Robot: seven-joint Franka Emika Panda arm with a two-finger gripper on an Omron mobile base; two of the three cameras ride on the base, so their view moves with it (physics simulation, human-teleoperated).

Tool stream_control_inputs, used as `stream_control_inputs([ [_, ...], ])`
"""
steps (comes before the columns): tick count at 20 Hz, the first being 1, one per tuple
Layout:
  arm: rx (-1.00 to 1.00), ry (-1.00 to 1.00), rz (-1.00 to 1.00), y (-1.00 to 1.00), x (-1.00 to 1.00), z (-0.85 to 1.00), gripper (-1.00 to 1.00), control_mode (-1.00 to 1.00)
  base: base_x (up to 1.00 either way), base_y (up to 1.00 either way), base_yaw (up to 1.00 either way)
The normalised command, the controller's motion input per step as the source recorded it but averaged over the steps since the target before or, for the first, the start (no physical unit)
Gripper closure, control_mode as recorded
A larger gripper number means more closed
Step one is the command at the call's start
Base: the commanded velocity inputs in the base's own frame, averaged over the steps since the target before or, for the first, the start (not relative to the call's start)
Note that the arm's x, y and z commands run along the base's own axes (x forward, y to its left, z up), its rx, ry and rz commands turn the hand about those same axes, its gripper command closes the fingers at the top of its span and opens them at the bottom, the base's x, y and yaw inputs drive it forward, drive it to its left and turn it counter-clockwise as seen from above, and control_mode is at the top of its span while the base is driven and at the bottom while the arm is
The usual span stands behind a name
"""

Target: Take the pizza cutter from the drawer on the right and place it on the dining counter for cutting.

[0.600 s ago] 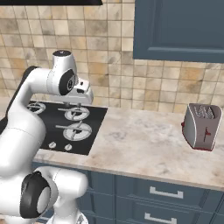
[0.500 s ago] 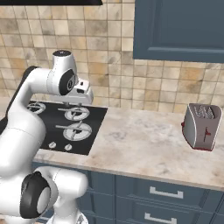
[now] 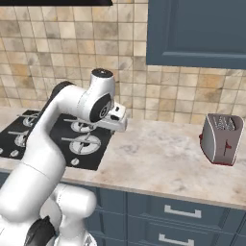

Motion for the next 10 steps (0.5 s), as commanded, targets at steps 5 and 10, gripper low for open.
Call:
stream_control_inputs([
  [5,0.17,0.0,-0.29,-0.98,-0.41,-0.4,-1.0,-1.0,0.0,0.0,0.0],
  [10,0.16,0.0,-0.39,-1.0,-0.42,-0.45,-1.0,-1.0,0.0,0.0,0.0],
])
